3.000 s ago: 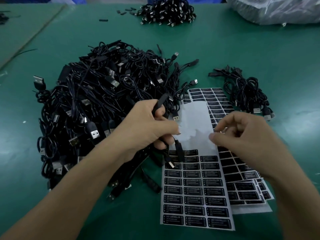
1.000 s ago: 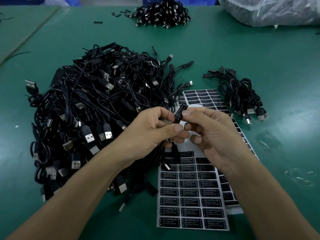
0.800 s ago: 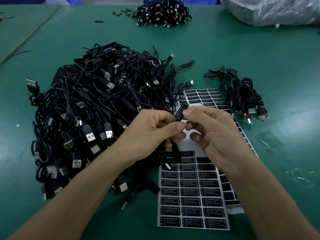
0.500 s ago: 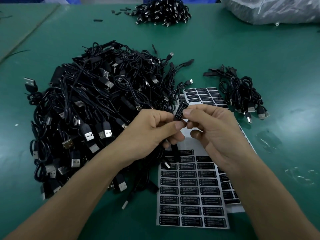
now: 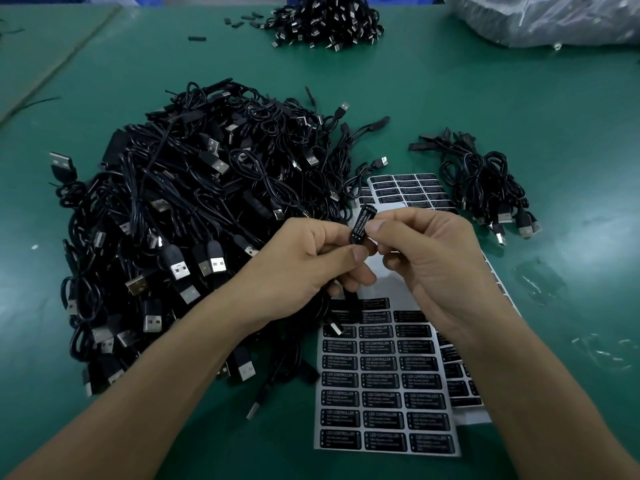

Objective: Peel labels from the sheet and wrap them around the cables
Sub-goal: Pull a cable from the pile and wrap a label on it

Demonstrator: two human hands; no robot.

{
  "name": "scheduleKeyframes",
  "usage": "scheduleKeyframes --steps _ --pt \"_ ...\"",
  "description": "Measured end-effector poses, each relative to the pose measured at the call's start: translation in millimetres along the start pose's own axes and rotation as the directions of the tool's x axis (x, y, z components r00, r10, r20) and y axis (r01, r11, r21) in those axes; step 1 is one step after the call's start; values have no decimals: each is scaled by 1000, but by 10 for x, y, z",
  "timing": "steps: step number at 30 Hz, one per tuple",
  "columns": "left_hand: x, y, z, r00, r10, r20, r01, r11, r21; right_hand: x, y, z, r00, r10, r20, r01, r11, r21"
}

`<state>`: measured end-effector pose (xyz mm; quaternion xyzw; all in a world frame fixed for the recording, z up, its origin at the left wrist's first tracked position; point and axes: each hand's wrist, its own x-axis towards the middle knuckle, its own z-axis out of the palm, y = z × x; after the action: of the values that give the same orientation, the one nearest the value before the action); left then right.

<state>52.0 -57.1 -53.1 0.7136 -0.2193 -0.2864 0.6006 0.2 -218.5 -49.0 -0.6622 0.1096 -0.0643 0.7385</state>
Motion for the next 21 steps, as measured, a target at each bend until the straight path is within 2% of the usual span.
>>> scheduleKeyframes --steps 21 --pt "2 -10 -4 1000 19 13 -19 1000 15 19 25 -34 999 -44 22 45 999 -16"
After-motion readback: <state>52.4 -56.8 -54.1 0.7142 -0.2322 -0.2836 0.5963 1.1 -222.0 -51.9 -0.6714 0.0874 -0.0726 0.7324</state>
